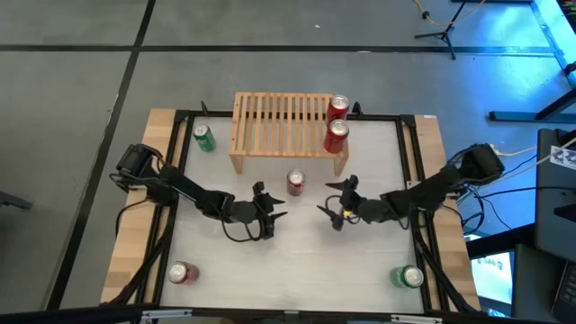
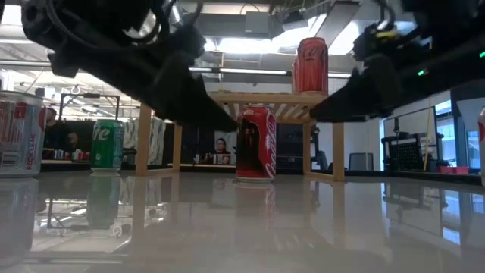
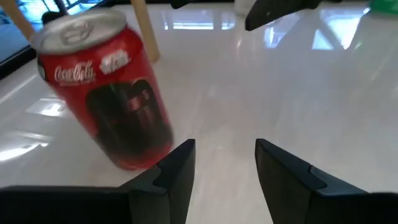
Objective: Place canned beverage on shelf
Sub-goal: Put the top red white soda can on the shelf
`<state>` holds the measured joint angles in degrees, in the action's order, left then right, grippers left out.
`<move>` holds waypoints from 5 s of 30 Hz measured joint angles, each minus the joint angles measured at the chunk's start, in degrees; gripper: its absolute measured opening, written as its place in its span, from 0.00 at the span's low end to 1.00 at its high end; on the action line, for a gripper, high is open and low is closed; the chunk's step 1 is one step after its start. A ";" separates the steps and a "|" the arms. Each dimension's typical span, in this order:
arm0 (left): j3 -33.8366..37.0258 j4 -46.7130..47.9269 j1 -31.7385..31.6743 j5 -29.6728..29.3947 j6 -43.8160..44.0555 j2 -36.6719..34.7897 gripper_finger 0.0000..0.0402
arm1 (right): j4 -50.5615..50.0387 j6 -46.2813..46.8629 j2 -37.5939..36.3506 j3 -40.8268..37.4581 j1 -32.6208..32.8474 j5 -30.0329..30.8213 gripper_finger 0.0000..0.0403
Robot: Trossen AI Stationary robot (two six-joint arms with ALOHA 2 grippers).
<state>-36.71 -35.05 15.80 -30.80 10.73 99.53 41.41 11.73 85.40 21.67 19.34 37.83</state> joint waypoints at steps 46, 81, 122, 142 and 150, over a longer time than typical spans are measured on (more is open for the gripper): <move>0.00 -2.19 -8.77 1.85 0.75 7.56 0.39 | 7.61 -10.48 22.60 13.68 -8.52 -11.82 0.95; 0.00 8.66 5.17 -4.16 9.98 1.85 0.39 | 4.37 -7.54 22.65 17.45 -0.73 -6.66 0.95; -0.02 15.09 10.53 -5.84 14.17 -3.99 0.39 | -1.67 -4.50 22.57 19.63 -1.32 -11.71 0.95; 0.00 17.98 7.14 -8.53 13.70 -3.14 0.39 | 2.01 -4.51 22.56 19.61 -1.36 -18.96 0.95; 0.00 21.22 9.23 -5.56 7.74 -10.75 0.39 | 2.05 -4.52 22.57 19.61 -1.32 -21.05 0.95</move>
<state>-36.71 -13.83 25.03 -36.35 18.48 88.78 43.46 7.22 107.98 41.28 18.02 16.78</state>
